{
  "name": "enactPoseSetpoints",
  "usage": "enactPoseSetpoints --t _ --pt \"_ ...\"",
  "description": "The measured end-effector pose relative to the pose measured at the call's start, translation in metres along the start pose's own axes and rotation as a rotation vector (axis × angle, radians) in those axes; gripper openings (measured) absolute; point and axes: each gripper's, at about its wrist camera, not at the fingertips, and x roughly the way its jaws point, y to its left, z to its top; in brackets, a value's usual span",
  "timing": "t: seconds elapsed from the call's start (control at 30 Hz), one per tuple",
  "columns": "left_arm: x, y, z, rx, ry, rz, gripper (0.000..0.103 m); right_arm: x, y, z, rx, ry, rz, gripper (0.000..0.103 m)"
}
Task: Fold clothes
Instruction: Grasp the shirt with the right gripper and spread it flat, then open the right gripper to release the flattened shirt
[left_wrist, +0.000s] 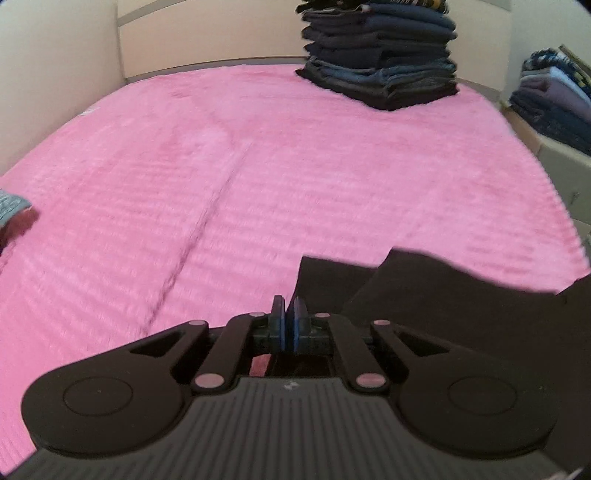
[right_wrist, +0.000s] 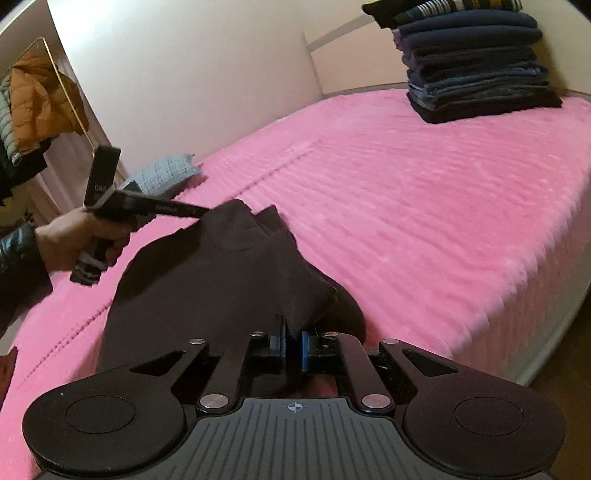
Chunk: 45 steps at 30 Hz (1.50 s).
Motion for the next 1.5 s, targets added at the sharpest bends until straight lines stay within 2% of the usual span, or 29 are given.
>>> enactPoseSetpoints --t 0.1,0.2,0.27,0.33,0.4,0.53,0.6,0.67,0.77,0.83,0.9,0.97,1.07,1.13,1.23,1.33,1.37,1.4,1.47,1.5 --pt "-0.023 -0.002 -0.012 -0.011 -0.022 0.036 0.008 -0.010 -0.001 0.000 -0.012 -0.012 -0.020 0.004" --pt "-0.062 -0.006 -0.027 -0.009 -0.048 0.087 0.010 -0.022 -0.001 0.001 -0.019 -0.023 -0.057 0.004" --pt "-0.090 -0.018 -0.042 -0.018 -0.063 0.095 0.013 -0.033 0.010 0.004 -0.061 -0.057 -0.068 0.004" --pt "-0.112 -0.032 -0.059 -0.023 -0.068 0.097 0.022 -0.042 0.023 0.005 -0.108 -0.092 -0.049 0.004" --pt "-0.125 -0.049 -0.077 -0.024 -0.053 0.095 0.025 -0.044 0.032 0.006 -0.123 -0.106 -0.002 0.004" --pt "-0.114 -0.074 -0.105 -0.026 0.033 0.099 0.025 -0.016 0.021 0.010 -0.092 -0.077 0.025 0.004" --pt "-0.107 -0.081 -0.114 -0.030 0.063 0.114 0.025 0.002 0.003 0.012 -0.054 -0.038 -0.018 0.004" --pt "-0.110 -0.082 -0.115 -0.058 0.055 0.122 0.025 0.011 -0.011 0.017 -0.043 -0.013 -0.065 0.004" --pt "-0.131 -0.086 -0.110 -0.062 0.007 0.130 0.026 -0.008 -0.006 0.027 -0.109 -0.059 -0.118 0.005" --pt "-0.138 -0.086 -0.111 -0.068 -0.017 0.125 0.030 -0.014 0.002 0.029 -0.144 -0.074 -0.085 0.005" --pt "-0.130 -0.085 -0.114 -0.061 0.011 0.131 0.031 -0.006 0.012 0.028 -0.180 -0.057 -0.023 0.005" --pt "-0.123 -0.085 -0.118 -0.058 0.026 0.131 0.031 0.016 0.021 0.028 -0.221 -0.004 0.025 0.005" --pt "-0.113 -0.083 -0.126 -0.057 0.034 0.127 0.032 0.052 0.016 0.029 -0.222 0.031 -0.021 0.005" --pt "-0.111 -0.081 -0.127 -0.064 0.036 0.121 0.034 0.064 0.002 0.033 -0.153 0.013 -0.050 0.005" --pt "-0.115 -0.078 -0.129 -0.057 0.034 0.114 0.036 0.066 -0.004 0.041 -0.122 0.038 -0.051 0.005" --pt "-0.124 -0.077 -0.132 -0.028 0.026 0.129 0.038 0.050 0.011 0.042 -0.188 0.037 -0.071 0.005" --pt "-0.128 -0.077 -0.133 -0.012 0.022 0.137 0.039 0.042 0.017 0.040 -0.204 0.035 -0.076 0.010" --pt "-0.133 -0.077 -0.134 0.004 0.018 0.145 0.040 0.034 0.022 0.039 -0.219 0.034 -0.081 0.040" --pt "-0.142 -0.079 -0.138 0.050 0.011 0.169 0.042 0.014 0.042 0.028 -0.231 0.023 -0.028 0.085" --pt "-0.145 -0.081 -0.140 0.082 0.013 0.183 0.043 0.004 0.054 0.022 -0.235 0.020 0.017 0.085"
